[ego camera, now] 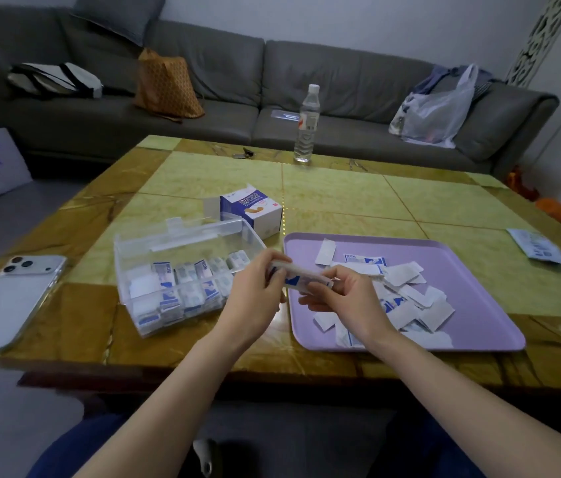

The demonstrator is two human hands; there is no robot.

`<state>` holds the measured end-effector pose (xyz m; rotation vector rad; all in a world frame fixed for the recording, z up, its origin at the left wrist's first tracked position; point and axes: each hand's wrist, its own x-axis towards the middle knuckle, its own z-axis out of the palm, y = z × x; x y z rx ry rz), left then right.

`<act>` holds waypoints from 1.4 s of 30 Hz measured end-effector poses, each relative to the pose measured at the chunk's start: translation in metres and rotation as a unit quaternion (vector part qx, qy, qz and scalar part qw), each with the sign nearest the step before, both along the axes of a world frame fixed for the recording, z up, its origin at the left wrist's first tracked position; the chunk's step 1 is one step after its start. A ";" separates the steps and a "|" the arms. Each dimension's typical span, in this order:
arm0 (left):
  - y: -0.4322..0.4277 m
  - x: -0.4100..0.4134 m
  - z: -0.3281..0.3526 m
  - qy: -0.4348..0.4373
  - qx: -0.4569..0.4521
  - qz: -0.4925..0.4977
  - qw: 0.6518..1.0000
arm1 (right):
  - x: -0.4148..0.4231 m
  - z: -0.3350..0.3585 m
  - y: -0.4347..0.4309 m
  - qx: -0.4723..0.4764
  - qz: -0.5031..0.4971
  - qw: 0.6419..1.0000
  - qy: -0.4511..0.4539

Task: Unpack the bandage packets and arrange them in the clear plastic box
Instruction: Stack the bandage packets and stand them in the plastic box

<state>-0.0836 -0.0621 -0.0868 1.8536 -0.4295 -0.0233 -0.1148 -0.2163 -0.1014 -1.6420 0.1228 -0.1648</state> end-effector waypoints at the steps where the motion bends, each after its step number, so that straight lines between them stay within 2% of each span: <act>1: 0.003 -0.001 0.001 -0.005 0.009 0.000 1.000 | -0.001 0.001 0.005 -0.025 0.027 0.999 -0.002; 6: 0.027 -0.001 0.006 -0.028 0.019 0.012 0.999 | 0.002 0.007 0.030 -0.207 0.098 0.972 -0.048; 10: 0.046 -0.001 0.014 -0.082 0.003 0.035 0.996 | 0.011 0.017 0.047 -0.385 0.084 0.907 -0.148; 12: 0.056 0.001 0.017 -0.112 0.005 0.048 0.993 | 0.017 0.029 0.060 -0.417 0.073 0.886 -0.190; 20: 0.095 0.011 0.024 -0.163 -0.034 0.119 0.979 | 0.041 0.063 0.103 -0.451 0.104 0.857 -0.226; 23: 0.110 0.016 0.023 -0.175 -0.006 0.142 0.974 | 0.054 0.064 0.118 -0.454 0.131 0.859 -0.196; 27: 0.132 0.024 0.014 -0.144 0.111 0.206 0.961 | 0.079 0.062 0.124 -0.443 0.106 0.879 -0.143; 31: 0.150 0.029 0.005 -0.097 0.256 0.249 0.929 | 0.105 0.054 0.124 -0.449 0.077 0.890 -0.011; 35: 0.159 0.029 -0.001 -0.039 0.306 0.239 0.921 | 0.119 0.042 0.134 -0.428 0.099 0.892 0.106; 39: 0.162 0.028 -0.002 -0.021 0.303 0.231 0.924 | 0.125 0.037 0.149 -0.454 0.134 0.859 0.195; 42: 0.163 0.028 -0.004 -0.019 0.301 0.226 0.926 | 0.128 0.033 0.157 -0.548 0.162 0.795 0.205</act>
